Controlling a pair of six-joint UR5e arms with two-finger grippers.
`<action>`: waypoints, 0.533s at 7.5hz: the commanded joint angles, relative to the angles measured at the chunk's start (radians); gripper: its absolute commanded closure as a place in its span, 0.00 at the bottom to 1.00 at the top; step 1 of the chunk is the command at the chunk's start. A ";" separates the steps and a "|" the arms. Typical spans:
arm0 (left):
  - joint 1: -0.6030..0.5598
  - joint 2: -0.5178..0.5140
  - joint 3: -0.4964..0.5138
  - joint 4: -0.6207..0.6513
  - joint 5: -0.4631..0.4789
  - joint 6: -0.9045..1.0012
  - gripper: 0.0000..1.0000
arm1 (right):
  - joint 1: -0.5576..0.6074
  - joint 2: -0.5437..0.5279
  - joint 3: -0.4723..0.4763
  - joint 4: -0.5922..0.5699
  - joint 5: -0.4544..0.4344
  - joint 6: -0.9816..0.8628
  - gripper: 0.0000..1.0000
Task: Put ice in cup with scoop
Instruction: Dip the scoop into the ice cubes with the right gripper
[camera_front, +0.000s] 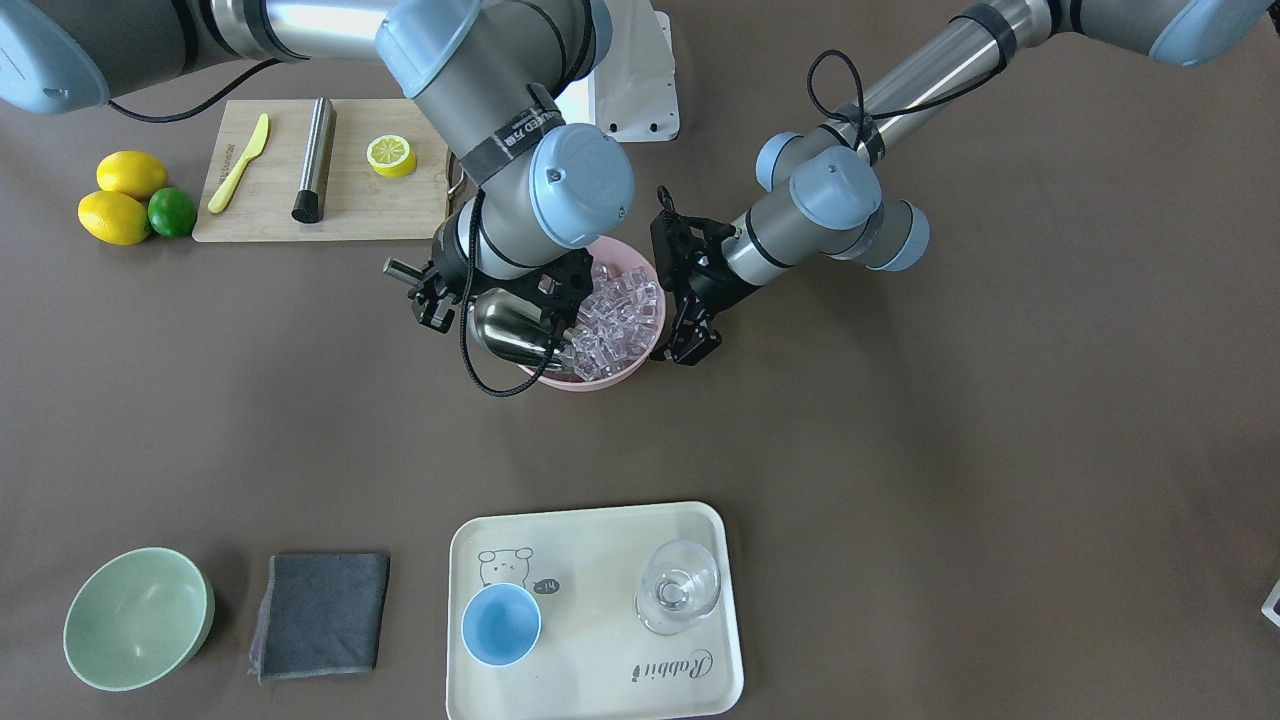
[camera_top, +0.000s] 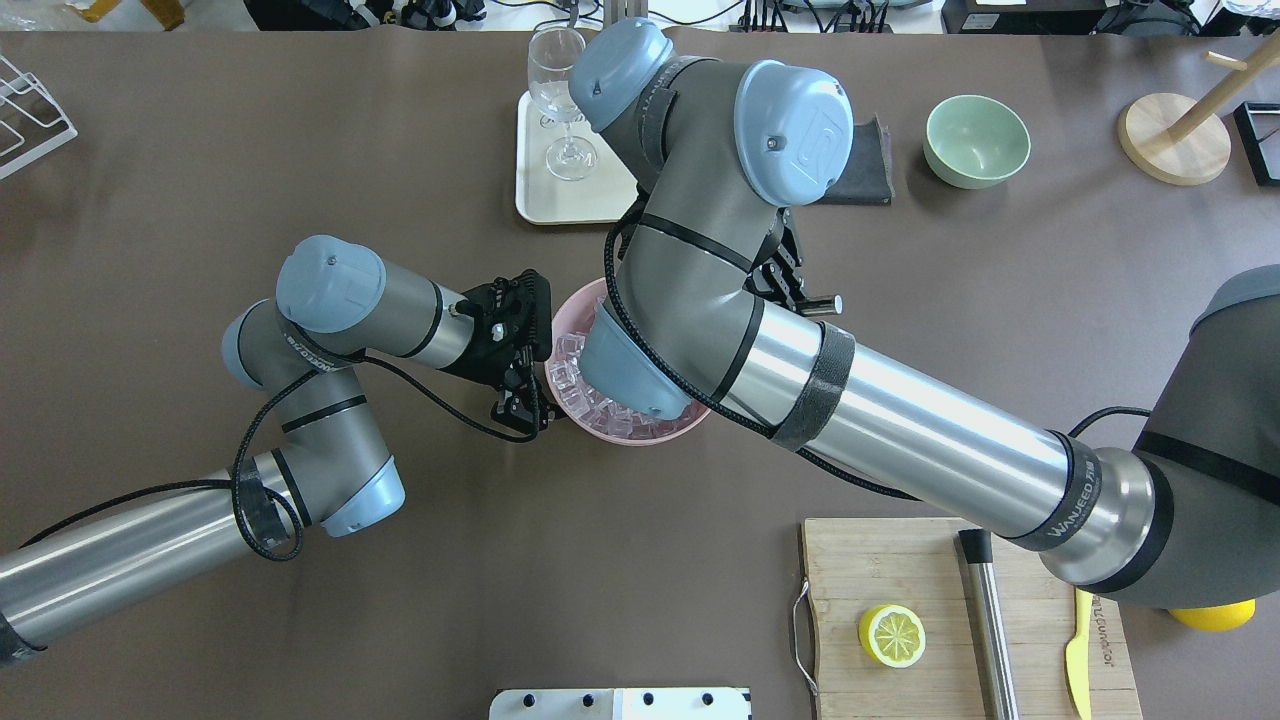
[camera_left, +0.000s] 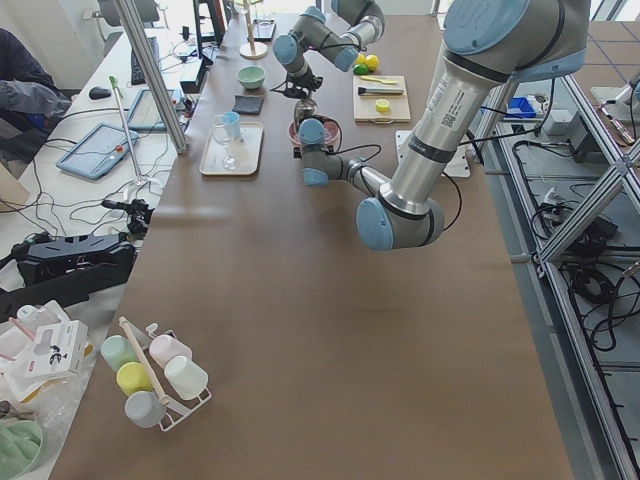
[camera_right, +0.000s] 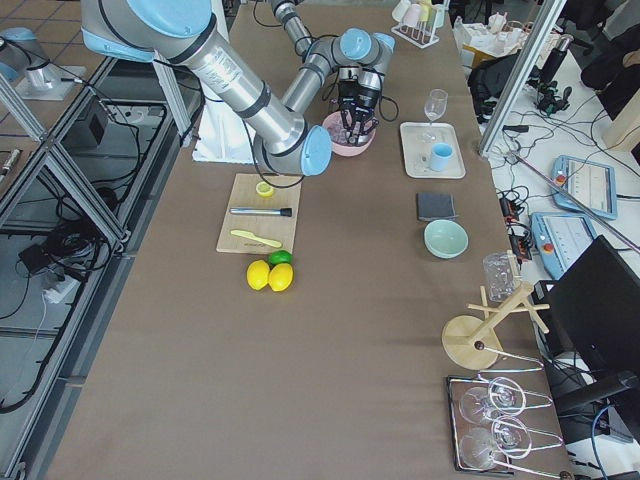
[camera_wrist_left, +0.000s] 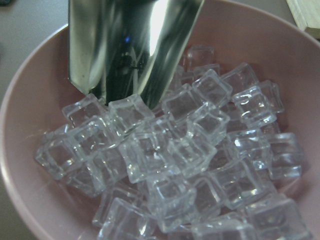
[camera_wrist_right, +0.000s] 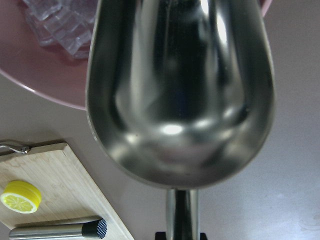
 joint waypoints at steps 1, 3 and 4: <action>0.000 0.000 0.001 0.000 0.000 0.000 0.02 | 0.001 -0.041 0.069 -0.003 0.007 -0.002 1.00; 0.000 -0.002 0.002 0.006 0.000 -0.005 0.02 | 0.000 -0.061 0.102 -0.017 0.010 0.006 1.00; 0.002 -0.005 0.002 0.015 0.000 -0.005 0.02 | 0.000 -0.065 0.100 -0.013 0.010 0.007 1.00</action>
